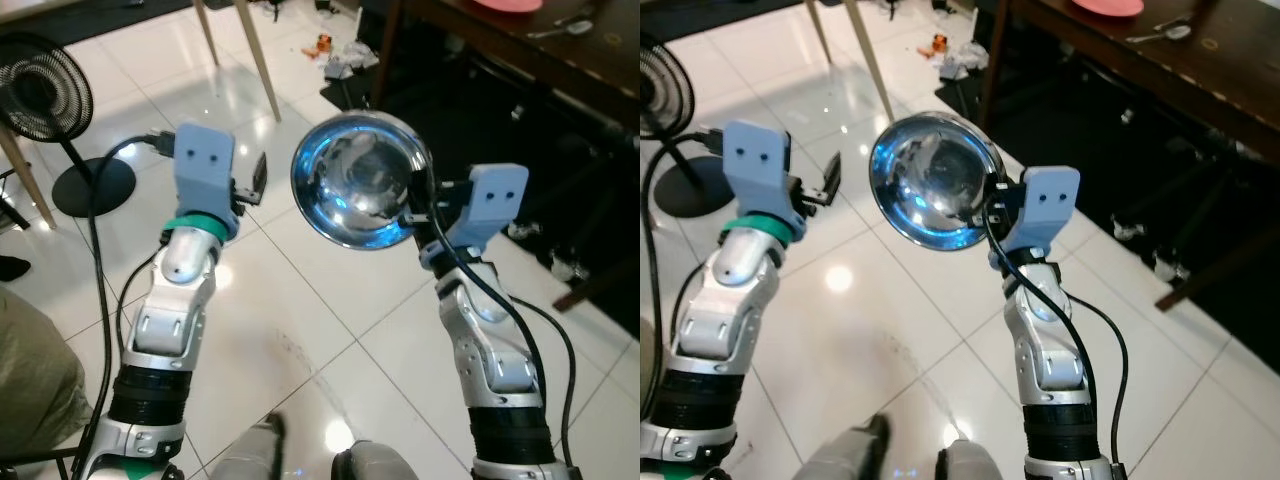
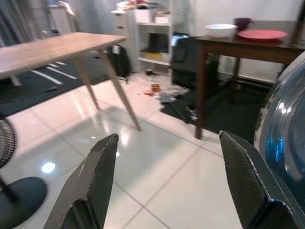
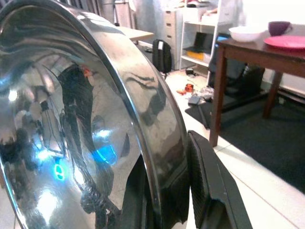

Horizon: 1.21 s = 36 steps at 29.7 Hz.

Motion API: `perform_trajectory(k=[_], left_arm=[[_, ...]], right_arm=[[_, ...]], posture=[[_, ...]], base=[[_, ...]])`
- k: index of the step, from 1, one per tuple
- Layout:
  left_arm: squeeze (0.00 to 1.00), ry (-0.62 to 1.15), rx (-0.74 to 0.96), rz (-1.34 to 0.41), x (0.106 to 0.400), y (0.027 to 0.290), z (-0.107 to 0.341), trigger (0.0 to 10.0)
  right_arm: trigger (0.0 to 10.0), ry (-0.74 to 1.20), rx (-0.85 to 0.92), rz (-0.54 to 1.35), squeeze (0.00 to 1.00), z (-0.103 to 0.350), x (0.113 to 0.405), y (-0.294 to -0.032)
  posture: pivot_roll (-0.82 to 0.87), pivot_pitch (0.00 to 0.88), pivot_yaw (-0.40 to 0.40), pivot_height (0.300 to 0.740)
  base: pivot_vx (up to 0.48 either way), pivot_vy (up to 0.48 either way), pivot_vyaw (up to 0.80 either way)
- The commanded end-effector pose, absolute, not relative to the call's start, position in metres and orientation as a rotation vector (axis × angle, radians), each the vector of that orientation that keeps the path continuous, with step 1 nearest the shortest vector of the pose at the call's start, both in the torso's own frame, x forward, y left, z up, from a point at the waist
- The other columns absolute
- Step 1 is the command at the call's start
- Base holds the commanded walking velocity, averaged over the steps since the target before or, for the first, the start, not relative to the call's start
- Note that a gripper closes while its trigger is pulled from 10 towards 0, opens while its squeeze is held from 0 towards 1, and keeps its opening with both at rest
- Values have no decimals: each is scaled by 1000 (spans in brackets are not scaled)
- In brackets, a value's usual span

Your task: Setting the table

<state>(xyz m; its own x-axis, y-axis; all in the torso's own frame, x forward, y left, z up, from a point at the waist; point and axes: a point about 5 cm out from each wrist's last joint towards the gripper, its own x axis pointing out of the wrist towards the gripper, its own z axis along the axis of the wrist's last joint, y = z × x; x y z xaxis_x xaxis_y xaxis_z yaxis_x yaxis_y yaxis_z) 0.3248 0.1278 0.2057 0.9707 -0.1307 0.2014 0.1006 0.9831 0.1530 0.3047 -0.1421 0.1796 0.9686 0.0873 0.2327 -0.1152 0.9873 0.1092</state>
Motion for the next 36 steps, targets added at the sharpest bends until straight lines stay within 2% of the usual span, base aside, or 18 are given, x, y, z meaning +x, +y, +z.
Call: perform_trajectory(k=[1, 8, 36], left_arm=[[0, -205, 153, -86, 326, 131, 202, 10000], [0, -206, 165, -47, 328, 134, 203, 10000], [0, -208, 167, 6, 336, 134, 205, 10000]], right_arm=[[10000, -243, 138, 113, 0, 182, 303, -140], [10000, -243, 138, 105, 0, 182, 303, -141], [10000, -281, 184, 81, 0, 189, 303, -141]], posture=[[-38, 0, -1, 740], [-39, 0, -1, 740], [-39, 0, -1, 740]], base=[[0, 0, 800], [189, 0, 800], [465, 0, 0]])
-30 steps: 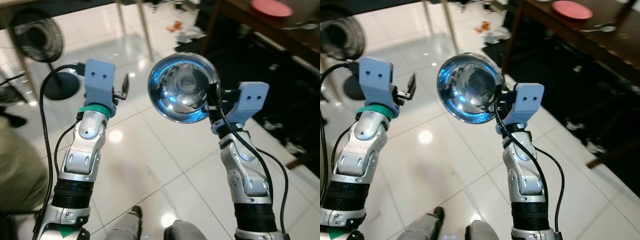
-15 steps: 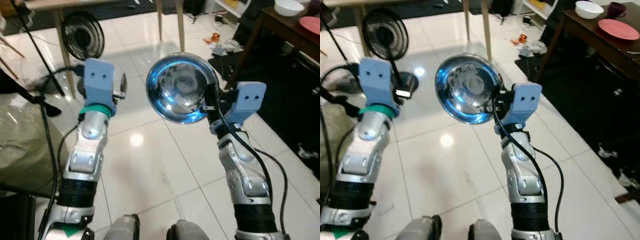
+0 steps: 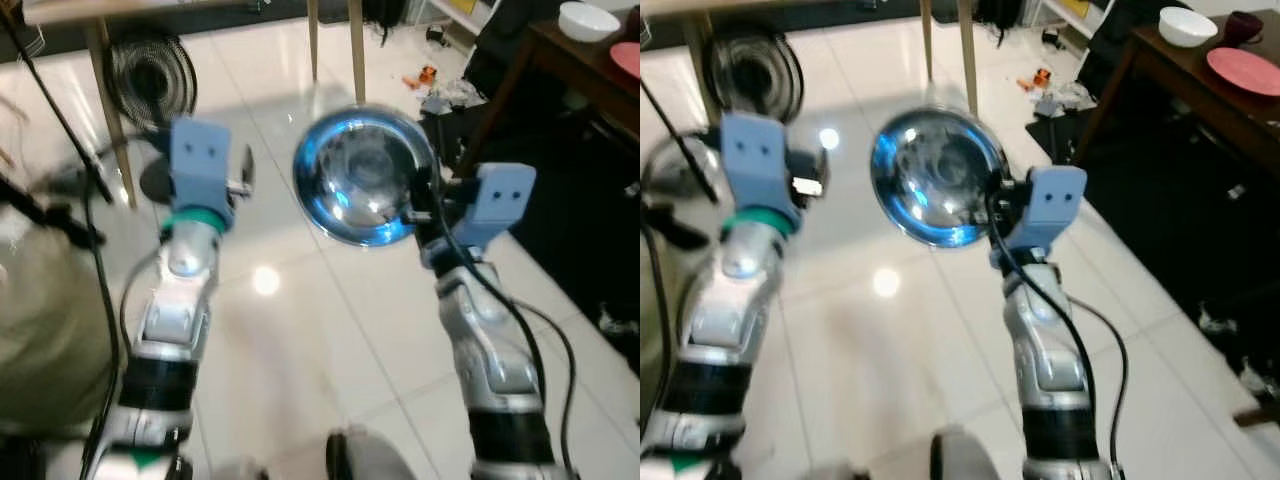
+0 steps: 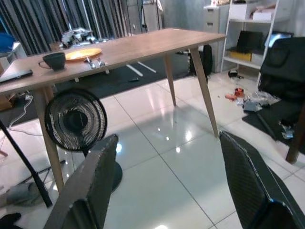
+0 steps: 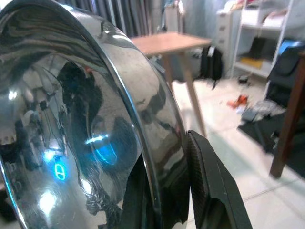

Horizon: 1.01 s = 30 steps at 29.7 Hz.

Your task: Setting the table

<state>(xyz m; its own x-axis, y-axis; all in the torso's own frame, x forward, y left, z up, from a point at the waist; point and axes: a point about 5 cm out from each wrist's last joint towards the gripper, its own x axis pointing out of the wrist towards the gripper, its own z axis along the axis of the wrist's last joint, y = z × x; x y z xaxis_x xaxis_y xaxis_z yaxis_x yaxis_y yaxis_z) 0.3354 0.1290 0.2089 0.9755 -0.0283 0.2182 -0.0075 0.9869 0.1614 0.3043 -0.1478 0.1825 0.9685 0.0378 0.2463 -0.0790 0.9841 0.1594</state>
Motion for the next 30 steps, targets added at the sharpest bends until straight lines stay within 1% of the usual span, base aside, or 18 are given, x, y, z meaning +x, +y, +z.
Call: perform_trajectory(k=[1, 8, 10, 15, 16, 17, 19, 20, 23, 24, 26, 30], left_arm=[[0, -209, 167, 6, 336, 134, 206, 10000], [0, -212, 166, 7, 336, 134, 207, 10000], [0, -216, 166, 7, 336, 134, 208, 10000], [0, -221, 167, 2, 336, 134, 209, 10000], [0, -225, 170, -8, 336, 133, 209, 10000], [0, -225, 170, -8, 336, 133, 209, 10000], [0, -232, 205, -57, 333, 129, 205, 10000], [0, -232, 205, -57, 333, 129, 205, 10000], [0, -234, 267, -121, 325, 131, 197, 10000], [0, -234, 267, -121, 325, 131, 197, 10000], [0, -221, 301, -171, 315, 138, 188, 10000], [0, -216, 307, -187, 312, 139, 186, 10000]], right_arm=[[10000, -281, 183, 80, 0, 189, 303, -141], [10000, -284, 173, 66, 0, 190, 303, -142], [10000, -300, 120, 18, 0, 192, 305, -147], [10000, -319, 51, -28, 0, 194, 306, -153], [10000, -328, 4, -65, 0, 195, 307, -159], [10000, -328, 4, -65, 0, 195, 307, -159], [10000, -321, -59, -140, 0, 193, 309, -178], [10000, -321, -59, -140, 0, 193, 309, -178], [10000, -301, -81, -168, 0, 187, 307, -191], [10000, -301, -81, -168, 0, 187, 307, -191], [10000, -278, -78, -152, 0, 180, 302, -196], [10000, -271, -79, -146, 0, 178, 301, -197]], posture=[[-39, 0, -1, 740], [-37, 0, -1, 740], [-35, 0, -1, 740], [-34, 0, 0, 740], [-35, 0, 2, 740], [-35, 0, 2, 740], [-38, 0, 9, 740], [-38, 0, 9, 740], [-36, 0, 16, 740], [-36, 0, 16, 740], [-27, 0, 16, 740], [-25, 0, 16, 740]], base=[[465, 0, 0], [465, 0, 0], [465, 0, 0], [465, 0, 0], [465, 0, 0], [465, 0, 0], [465, 0, 0], [465, 0, 0], [465, 0, 0], [465, 0, 0], [465, 0, 0], [465, 0, 0]])
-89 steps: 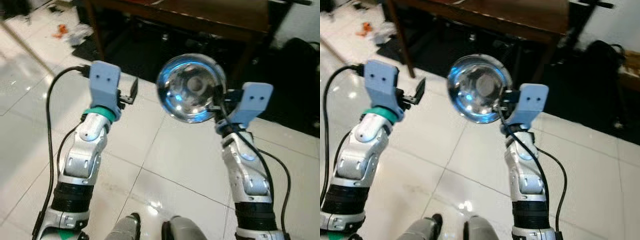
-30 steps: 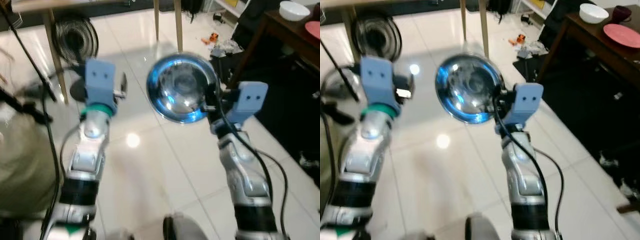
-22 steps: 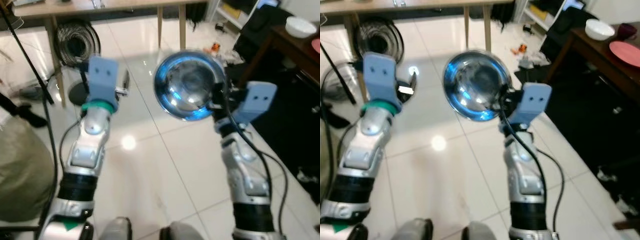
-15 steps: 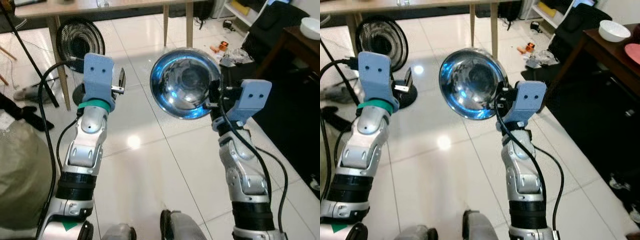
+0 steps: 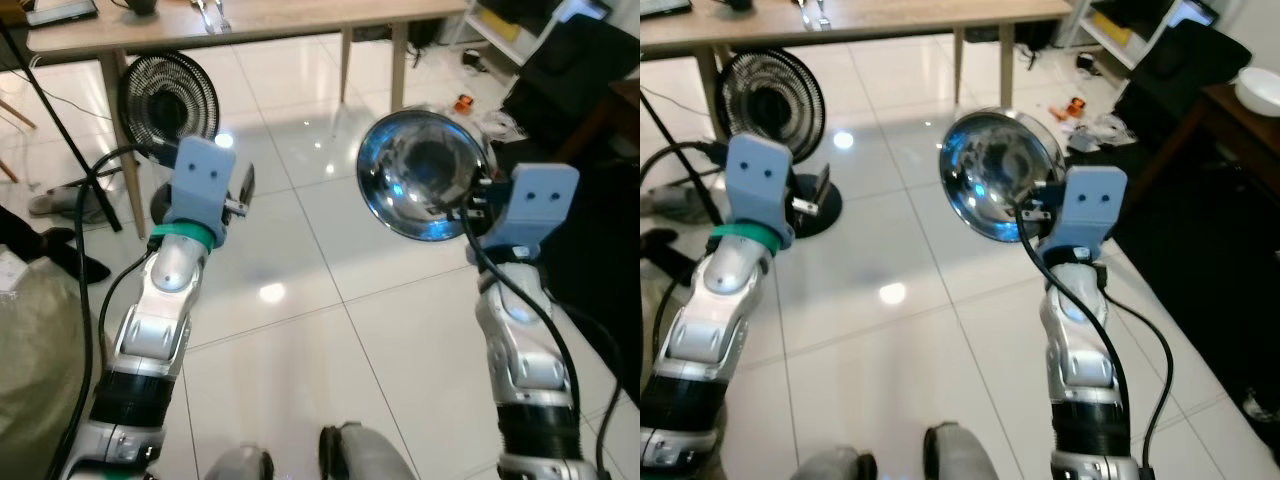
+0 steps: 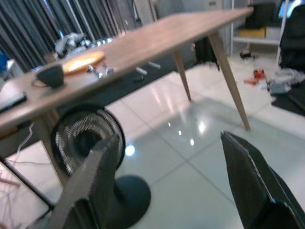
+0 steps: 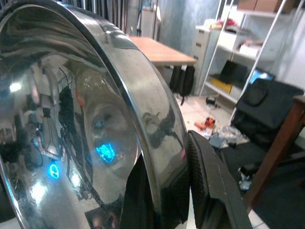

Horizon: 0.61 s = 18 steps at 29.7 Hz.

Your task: Setting the table

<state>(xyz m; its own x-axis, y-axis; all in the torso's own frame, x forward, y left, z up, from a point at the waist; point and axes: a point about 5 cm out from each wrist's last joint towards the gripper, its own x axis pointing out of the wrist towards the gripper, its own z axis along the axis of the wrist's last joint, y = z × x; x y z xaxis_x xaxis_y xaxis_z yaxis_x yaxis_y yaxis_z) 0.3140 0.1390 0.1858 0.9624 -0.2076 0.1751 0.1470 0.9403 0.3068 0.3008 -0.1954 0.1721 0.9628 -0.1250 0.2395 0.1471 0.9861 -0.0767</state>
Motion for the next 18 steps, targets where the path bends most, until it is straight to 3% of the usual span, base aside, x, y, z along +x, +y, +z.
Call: perform_trajectory(k=[1, 18], left_arm=[[0, -206, 306, -207, 308, 140, 182, 10000], [0, -238, 311, -253, 310, 134, 184, 10000]], right_arm=[[10000, -258, -89, -136, 0, 174, 299, -198], [10000, -270, -140, -85, 0, 175, 292, -196]], posture=[[-21, 0, 19, 740], [-35, 0, 18, 740]], base=[[465, 0, 0], [465, 0, 0]])
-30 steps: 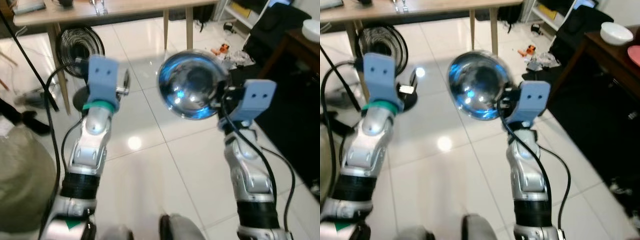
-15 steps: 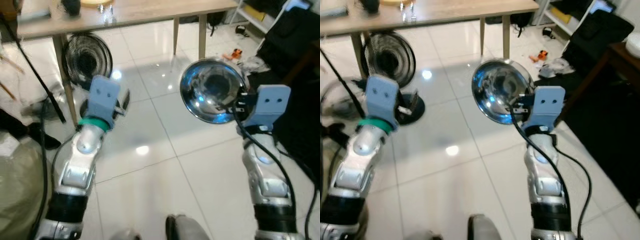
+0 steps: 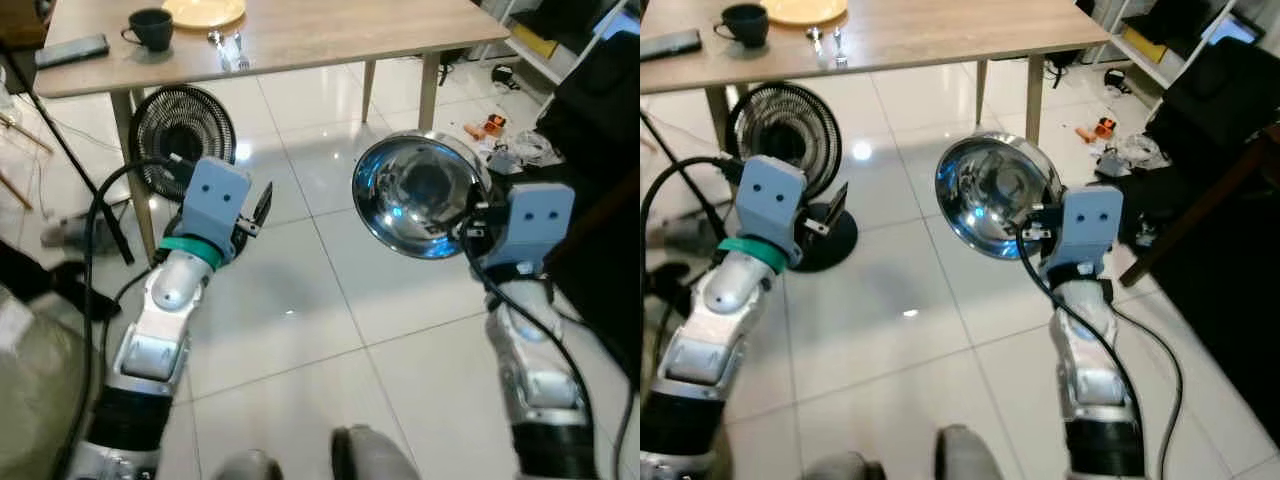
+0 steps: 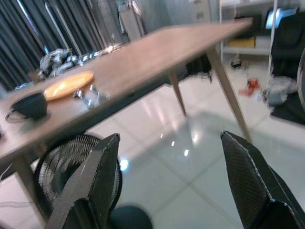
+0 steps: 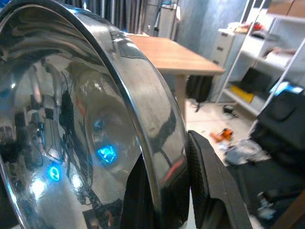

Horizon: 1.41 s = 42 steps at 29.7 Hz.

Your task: Setting the table

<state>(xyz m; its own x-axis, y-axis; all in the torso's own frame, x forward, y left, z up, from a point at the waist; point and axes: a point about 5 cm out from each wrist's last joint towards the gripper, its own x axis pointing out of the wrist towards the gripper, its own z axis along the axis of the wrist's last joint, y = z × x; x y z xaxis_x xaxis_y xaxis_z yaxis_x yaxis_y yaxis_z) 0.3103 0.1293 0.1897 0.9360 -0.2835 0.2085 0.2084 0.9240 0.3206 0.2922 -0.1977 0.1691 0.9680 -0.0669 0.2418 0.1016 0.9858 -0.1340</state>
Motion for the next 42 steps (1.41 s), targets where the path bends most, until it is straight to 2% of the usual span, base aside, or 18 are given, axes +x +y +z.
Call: perform_trajectory(k=[1, 8, 20, 42], left_arm=[[0, -245, 310, -260, 310, 132, 186, 10000], [0, -256, 308, -296, 314, 130, 191, 10000], [0, -264, 313, -301, 315, 134, 194, 10000], [0, -275, 290, -292, 316, 130, 196, 10000]], right_arm=[[10000, -277, -166, -73, 0, 177, 292, -198], [10000, -270, -275, 35, 0, 177, 287, -202], [10000, -274, -295, 60, 0, 177, 284, -198], [10000, -275, -103, -104, 0, 188, 302, -208]], posture=[[-35, 0, 18, 740], [-44, 0, 18, 740], [-38, 4, 21, 740], [-26, 5, 11, 740]], base=[[465, 0, 0], [465, 0, 0], [465, 0, 0], [465, 0, 0]])
